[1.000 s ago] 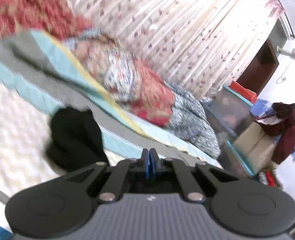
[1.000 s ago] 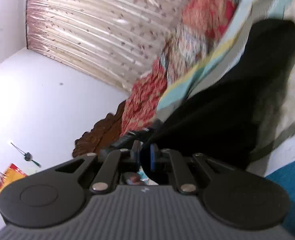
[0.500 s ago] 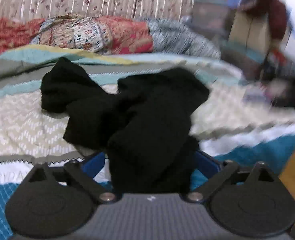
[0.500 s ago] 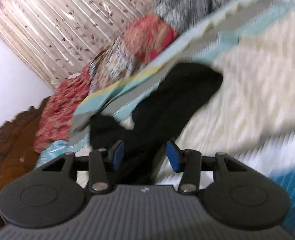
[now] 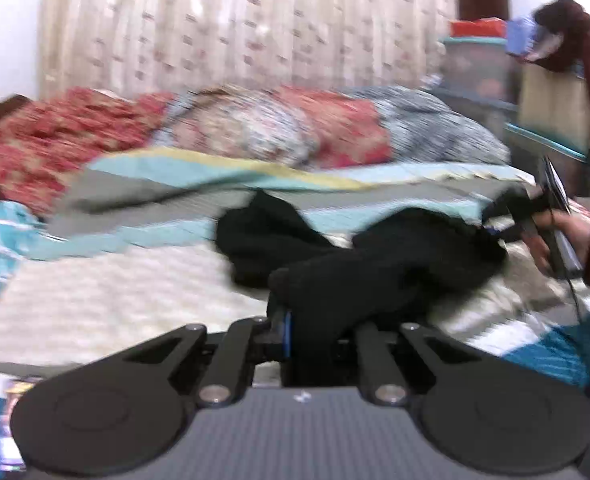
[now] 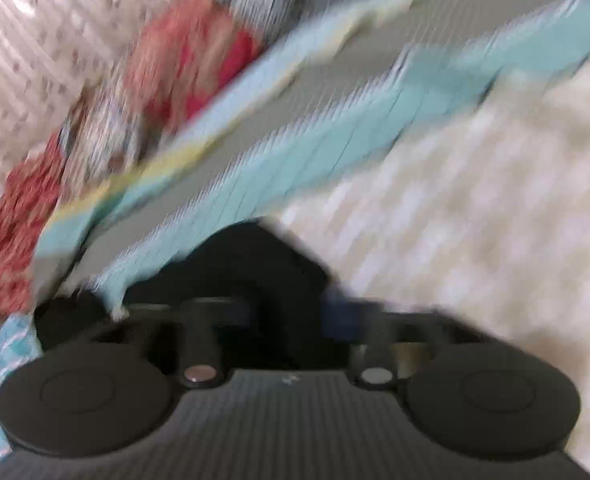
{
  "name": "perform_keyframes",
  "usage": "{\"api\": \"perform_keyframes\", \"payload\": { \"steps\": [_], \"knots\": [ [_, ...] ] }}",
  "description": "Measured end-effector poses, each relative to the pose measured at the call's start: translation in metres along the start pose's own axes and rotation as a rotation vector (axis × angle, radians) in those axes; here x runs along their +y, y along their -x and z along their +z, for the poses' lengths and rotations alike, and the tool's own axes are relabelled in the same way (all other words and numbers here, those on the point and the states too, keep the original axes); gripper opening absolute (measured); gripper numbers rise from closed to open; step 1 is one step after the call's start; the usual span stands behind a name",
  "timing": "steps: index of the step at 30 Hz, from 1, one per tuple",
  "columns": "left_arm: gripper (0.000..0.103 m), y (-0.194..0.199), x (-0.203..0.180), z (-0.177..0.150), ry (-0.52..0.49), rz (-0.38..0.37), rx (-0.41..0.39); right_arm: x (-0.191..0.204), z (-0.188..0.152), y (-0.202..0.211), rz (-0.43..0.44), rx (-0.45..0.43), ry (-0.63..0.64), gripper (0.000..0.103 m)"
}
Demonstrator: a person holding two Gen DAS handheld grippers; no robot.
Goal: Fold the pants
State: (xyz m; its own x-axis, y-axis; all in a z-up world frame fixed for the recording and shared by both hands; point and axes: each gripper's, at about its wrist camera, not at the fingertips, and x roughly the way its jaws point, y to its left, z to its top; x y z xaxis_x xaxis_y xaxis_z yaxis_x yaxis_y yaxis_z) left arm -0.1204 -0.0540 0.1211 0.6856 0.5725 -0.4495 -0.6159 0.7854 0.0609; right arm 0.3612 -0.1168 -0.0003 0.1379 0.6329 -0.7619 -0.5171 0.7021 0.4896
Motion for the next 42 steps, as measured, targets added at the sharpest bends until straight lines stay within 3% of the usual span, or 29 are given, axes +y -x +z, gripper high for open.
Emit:
{"api": "perform_keyframes", "payload": {
  "steps": [3,7,10,11,14,17,20,23,26,28,29,31,33,36,37,39,42],
  "knots": [
    [0.008,0.003,0.014,0.028,-0.071,0.067,-0.019,0.029,-0.014,0.011,0.066,-0.015,-0.001,0.012],
    [0.008,-0.024,0.038,0.107,-0.189,0.13,-0.108,0.064,0.04,0.065,0.152,-0.147,-0.063,0.011],
    [0.008,-0.036,0.062,0.191,-0.142,0.189,-0.239,0.088,0.099,0.138,0.238,-0.337,-0.131,0.011],
    [0.008,-0.025,0.066,0.219,-0.087,0.198,-0.321,0.091,0.112,0.162,0.27,-0.397,-0.15,0.011],
    [0.008,-0.001,0.062,0.246,-0.026,0.172,-0.436,0.095,0.131,0.235,0.375,-0.538,-0.169,0.011],
    [0.009,0.013,0.037,0.217,-0.117,0.159,-0.429,0.082,0.097,0.285,0.381,-0.593,-0.116,0.011],
    [0.009,-0.001,0.012,0.145,-0.175,0.118,-0.234,0.047,0.049,0.29,0.298,-0.568,-0.091,0.012],
    [0.009,-0.018,0.013,0.066,-0.093,0.028,-0.001,-0.011,-0.012,0.263,0.205,-0.438,-0.138,0.012],
    [0.009,-0.036,0.016,-0.006,0.041,-0.009,0.222,-0.065,-0.084,0.225,0.07,-0.278,-0.228,0.012],
    [0.011,-0.049,0.033,-0.034,0.061,-0.027,0.291,-0.096,-0.13,0.2,-0.043,-0.163,-0.319,0.012],
    [0.017,-0.047,0.027,-0.043,0.069,-0.032,0.301,-0.11,-0.151,0.189,-0.078,-0.119,-0.366,0.011],
    [0.027,-0.042,0.027,-0.041,0.07,-0.015,0.307,-0.125,-0.182,0.197,-0.008,-0.163,-0.432,0.012],
    [0.045,-0.037,0.041,-0.04,0.081,-0.05,0.309,-0.124,-0.185,0.208,-0.003,-0.142,-0.44,0.021],
    [0.055,-0.02,0.054,-0.044,0.187,-0.165,0.246,-0.12,-0.166,0.23,-0.067,-0.223,-0.35,0.037],
    [0.059,-0.012,0.063,-0.05,0.237,-0.189,0.217,-0.119,-0.156,0.235,-0.093,-0.259,-0.309,0.038],
    [0.082,-0.004,0.089,-0.053,0.382,-0.175,0.172,-0.128,-0.143,0.234,-0.115,-0.306,-0.248,0.038],
    [0.083,-0.016,0.134,-0.062,0.653,-0.122,0.197,-0.142,-0.132,0.238,-0.116,-0.327,-0.197,0.039]
  ]
}}
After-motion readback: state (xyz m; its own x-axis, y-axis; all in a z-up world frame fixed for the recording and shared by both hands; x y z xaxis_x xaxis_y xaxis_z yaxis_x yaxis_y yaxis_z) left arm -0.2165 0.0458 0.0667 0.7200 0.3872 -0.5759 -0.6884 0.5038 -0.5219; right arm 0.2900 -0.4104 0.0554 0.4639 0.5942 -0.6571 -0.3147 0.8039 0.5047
